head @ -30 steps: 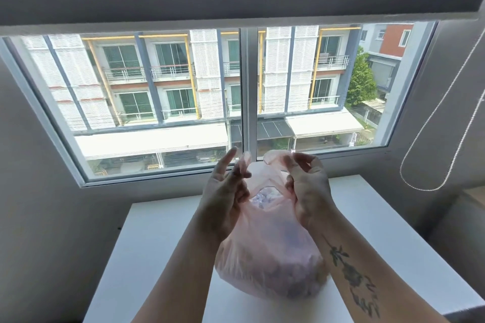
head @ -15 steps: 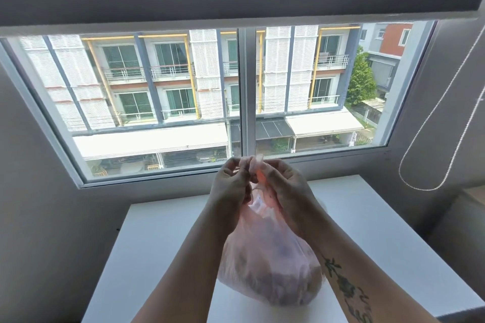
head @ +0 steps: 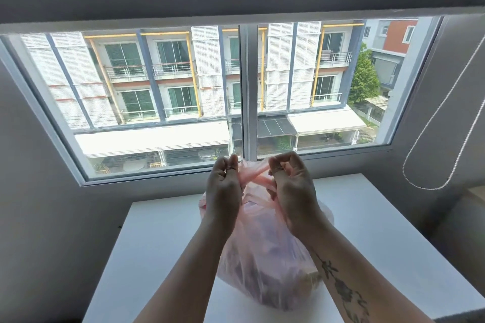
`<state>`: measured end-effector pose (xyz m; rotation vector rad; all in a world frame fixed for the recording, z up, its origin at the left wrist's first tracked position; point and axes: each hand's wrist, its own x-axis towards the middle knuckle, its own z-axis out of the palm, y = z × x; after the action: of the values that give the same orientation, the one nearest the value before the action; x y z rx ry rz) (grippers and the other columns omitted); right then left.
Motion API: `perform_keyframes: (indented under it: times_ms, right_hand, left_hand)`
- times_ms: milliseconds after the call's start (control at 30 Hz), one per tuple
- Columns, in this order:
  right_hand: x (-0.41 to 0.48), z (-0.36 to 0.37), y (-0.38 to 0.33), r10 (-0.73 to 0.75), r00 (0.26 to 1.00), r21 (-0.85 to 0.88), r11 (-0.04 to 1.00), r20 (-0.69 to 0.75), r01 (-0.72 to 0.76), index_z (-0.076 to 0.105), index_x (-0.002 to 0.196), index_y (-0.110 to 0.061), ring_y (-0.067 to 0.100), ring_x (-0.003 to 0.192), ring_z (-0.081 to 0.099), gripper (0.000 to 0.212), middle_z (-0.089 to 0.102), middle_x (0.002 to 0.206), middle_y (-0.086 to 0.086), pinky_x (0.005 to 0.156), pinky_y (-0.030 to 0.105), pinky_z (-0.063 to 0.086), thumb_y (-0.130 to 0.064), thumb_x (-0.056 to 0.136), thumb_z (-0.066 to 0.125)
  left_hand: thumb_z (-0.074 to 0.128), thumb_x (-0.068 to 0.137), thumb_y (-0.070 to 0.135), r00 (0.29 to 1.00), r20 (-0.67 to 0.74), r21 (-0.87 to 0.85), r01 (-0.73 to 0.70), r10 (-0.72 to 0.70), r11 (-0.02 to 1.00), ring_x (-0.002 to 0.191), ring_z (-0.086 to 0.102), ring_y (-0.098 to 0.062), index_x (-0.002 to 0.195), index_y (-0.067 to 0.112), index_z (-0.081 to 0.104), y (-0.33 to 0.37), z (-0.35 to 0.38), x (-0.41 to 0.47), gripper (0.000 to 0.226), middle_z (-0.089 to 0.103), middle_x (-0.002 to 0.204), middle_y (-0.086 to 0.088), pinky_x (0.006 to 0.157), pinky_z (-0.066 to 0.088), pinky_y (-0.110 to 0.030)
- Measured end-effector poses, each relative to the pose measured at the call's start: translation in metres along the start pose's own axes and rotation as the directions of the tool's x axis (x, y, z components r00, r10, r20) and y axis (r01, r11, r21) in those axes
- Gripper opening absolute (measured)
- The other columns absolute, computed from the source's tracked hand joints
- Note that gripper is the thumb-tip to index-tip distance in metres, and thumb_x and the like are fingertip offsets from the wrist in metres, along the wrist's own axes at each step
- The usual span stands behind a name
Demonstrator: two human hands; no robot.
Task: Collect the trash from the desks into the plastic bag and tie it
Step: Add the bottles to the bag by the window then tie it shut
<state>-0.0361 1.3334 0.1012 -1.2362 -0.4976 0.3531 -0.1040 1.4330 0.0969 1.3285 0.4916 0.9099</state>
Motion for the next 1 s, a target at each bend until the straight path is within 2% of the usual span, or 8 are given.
perform_keyframes:
  times_ms: [100, 233, 367, 500, 667, 800, 900, 1000]
  right_hand:
    - [0.002, 0.003, 0.001, -0.017, 0.997, -0.061, 0.998, -0.081, 0.012, 0.057, 0.092, -0.015, 0.036, 0.094, 0.066, 0.010, 0.061, 0.101, 0.019, 0.074, 0.047, 0.060, -0.018, 0.100, 0.051]
    - [0.006, -0.001, 0.001, -0.227, 0.971, -0.546, 0.805, 0.079, 0.233, 0.054, 0.096, -0.010, 0.027, 0.075, 0.064, 0.007, 0.062, 0.081, 0.007, 0.064, 0.041, 0.057, -0.016, 0.097, 0.055]
    - [0.010, -0.011, -0.003, -0.038, 0.945, -0.585, 0.777, 0.324, 0.232, 0.065, 0.091, -0.014, 0.020, 0.058, 0.052, 0.006, 0.064, 0.072, 0.013, 0.055, 0.033, 0.042, -0.017, 0.091, 0.060]
    - [0.011, -0.015, -0.011, 0.185, 0.891, -0.665, 0.730, 0.416, 0.159, 0.070, 0.085, -0.018, -0.002, 0.059, 0.051, 0.012, 0.061, 0.071, -0.007, 0.054, 0.012, 0.039, -0.028, 0.087, 0.063]
    - [0.019, -0.017, -0.016, 0.302, 0.831, -0.470, 0.881, 0.468, -0.055, 0.072, 0.084, -0.014, 0.007, 0.074, 0.054, 0.021, 0.066, 0.079, -0.003, 0.070, 0.024, 0.041, -0.020, 0.095, 0.056]
    - [0.024, -0.020, -0.017, 0.351, 0.784, -0.271, 0.932, 0.512, -0.241, 0.065, 0.086, -0.006, 0.006, 0.069, 0.056, 0.027, 0.061, 0.074, 0.000, 0.064, 0.018, 0.044, -0.011, 0.100, 0.043]
    - [0.027, -0.025, -0.013, 0.361, 0.785, -0.230, 0.932, 0.503, -0.281, 0.065, 0.087, -0.004, 0.025, 0.082, 0.049, 0.022, 0.059, 0.080, 0.009, 0.076, 0.034, 0.039, -0.012, 0.099, 0.049]
    - [0.025, -0.026, -0.011, 0.345, 0.772, -0.159, 0.938, 0.534, -0.309, 0.063, 0.092, -0.005, 0.021, 0.076, 0.049, 0.011, 0.061, 0.076, 0.007, 0.072, 0.031, 0.037, -0.012, 0.095, 0.056]
  left_hand:
    - [0.049, 0.102, 0.027, 0.998, -0.013, 0.029, -0.065, 0.066, 0.997, 0.063, 0.038, -0.022, 0.081, 0.004, 0.051, -0.001, 0.001, 0.000, 0.031, 0.043, 0.066, -0.008, 0.061, 0.033, -0.038]
    - [0.050, 0.102, 0.023, 0.991, -0.037, 0.052, -0.129, 0.131, 0.990, 0.057, 0.041, -0.015, 0.073, 0.014, 0.052, -0.005, -0.001, 0.001, 0.030, 0.046, 0.059, 0.004, 0.057, 0.037, -0.033]
    - [0.052, 0.101, 0.029, 0.996, -0.017, 0.071, -0.091, 0.092, 0.993, 0.057, 0.040, -0.015, 0.076, 0.014, 0.052, -0.006, -0.006, 0.006, 0.029, 0.046, 0.060, 0.003, 0.058, 0.035, -0.037]
    - [0.053, 0.100, 0.030, 0.996, -0.017, 0.097, -0.091, 0.093, 0.991, 0.066, 0.041, -0.022, 0.075, 0.010, 0.048, -0.002, -0.004, 0.011, 0.033, 0.043, 0.066, -0.006, 0.065, 0.037, -0.043]
    - [0.047, 0.098, 0.044, 0.975, 0.144, 0.269, -0.203, 0.169, 0.941, 0.065, 0.040, -0.021, 0.080, 0.000, 0.043, -0.002, -0.008, 0.013, 0.047, 0.043, 0.070, -0.010, 0.065, 0.041, -0.051]
    - [0.058, 0.079, 0.066, 0.950, 0.267, 0.366, -0.258, 0.164, 0.894, 0.060, 0.044, -0.005, 0.080, 0.009, 0.046, 0.001, -0.011, 0.011, 0.059, 0.050, 0.068, 0.002, 0.061, 0.041, -0.029]
    - [0.074, 0.084, 0.041, 0.946, 0.312, 0.251, -0.174, 0.091, 0.952, 0.052, 0.040, -0.007, 0.073, 0.012, 0.045, 0.001, -0.016, 0.012, 0.042, 0.046, 0.059, 0.004, 0.050, 0.036, -0.027]
    - [0.065, 0.093, 0.009, 0.964, 0.255, 0.161, -0.113, 0.069, 0.981, 0.045, 0.035, -0.004, 0.066, 0.016, 0.035, -0.002, -0.015, 0.015, 0.040, 0.038, 0.054, 0.003, 0.043, 0.032, -0.016]
